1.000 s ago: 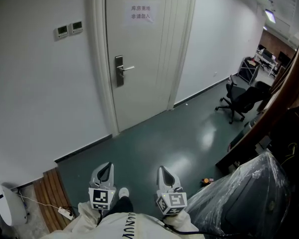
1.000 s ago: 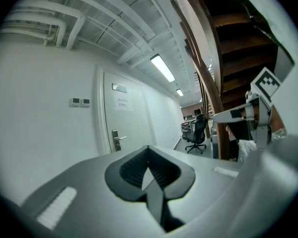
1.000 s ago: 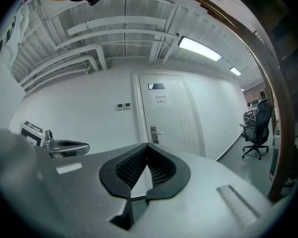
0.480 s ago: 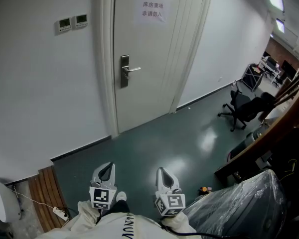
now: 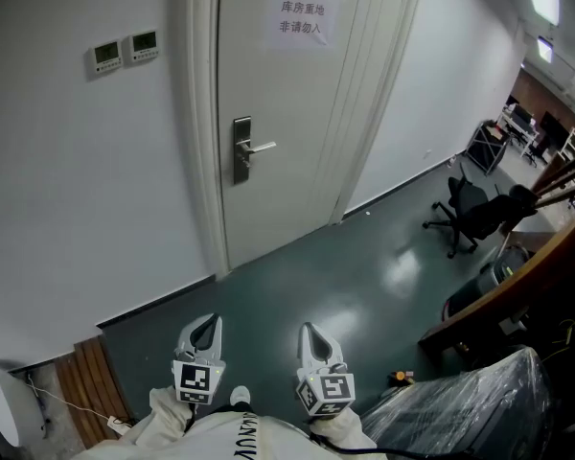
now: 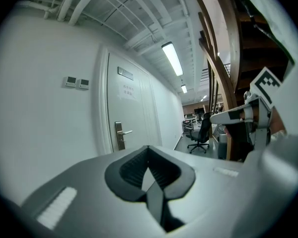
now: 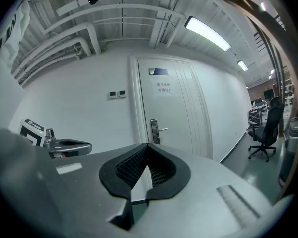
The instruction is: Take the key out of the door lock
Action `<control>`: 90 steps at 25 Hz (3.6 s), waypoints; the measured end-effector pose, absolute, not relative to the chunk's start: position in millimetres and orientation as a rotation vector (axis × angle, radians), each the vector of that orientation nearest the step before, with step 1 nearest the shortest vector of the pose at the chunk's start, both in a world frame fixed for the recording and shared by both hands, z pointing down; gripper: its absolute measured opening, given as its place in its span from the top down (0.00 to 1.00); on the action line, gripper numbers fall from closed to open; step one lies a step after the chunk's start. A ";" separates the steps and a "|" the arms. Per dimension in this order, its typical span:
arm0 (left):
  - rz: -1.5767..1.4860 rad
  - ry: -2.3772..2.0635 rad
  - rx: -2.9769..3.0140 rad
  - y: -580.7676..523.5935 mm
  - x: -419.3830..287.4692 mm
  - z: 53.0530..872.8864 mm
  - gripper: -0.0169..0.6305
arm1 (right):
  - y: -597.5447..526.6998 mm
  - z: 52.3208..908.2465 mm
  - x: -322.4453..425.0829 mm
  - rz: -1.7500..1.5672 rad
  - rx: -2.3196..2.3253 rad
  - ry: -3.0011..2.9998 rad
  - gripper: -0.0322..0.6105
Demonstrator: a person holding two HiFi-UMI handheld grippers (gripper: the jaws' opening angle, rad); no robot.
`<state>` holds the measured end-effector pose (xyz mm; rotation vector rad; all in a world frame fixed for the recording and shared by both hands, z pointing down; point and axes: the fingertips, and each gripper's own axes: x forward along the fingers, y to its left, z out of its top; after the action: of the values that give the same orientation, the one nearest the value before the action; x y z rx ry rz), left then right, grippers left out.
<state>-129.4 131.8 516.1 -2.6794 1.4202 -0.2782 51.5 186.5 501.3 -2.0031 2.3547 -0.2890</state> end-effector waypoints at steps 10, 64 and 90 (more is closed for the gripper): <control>-0.279 1.386 -2.711 46.2 -146.3 518.0 0.97 | 100.0 496.4 28.8 -0.291 -2.004 2.347 0.95; -0.377 1.894 -2.444 -255.8 -36.9 524.9 0.97 | -265.4 517.8 150.7 -0.393 -1.569 2.708 0.95; -0.285 1.939 -2.482 -305.4 -113.6 528.1 0.97 | -328.1 511.9 54.9 -0.358 -1.570 2.797 0.95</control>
<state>-113.6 -305.4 528.1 -2.4820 1.9388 -0.2847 54.9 -328.1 511.9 -1.5702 2.7970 -0.3580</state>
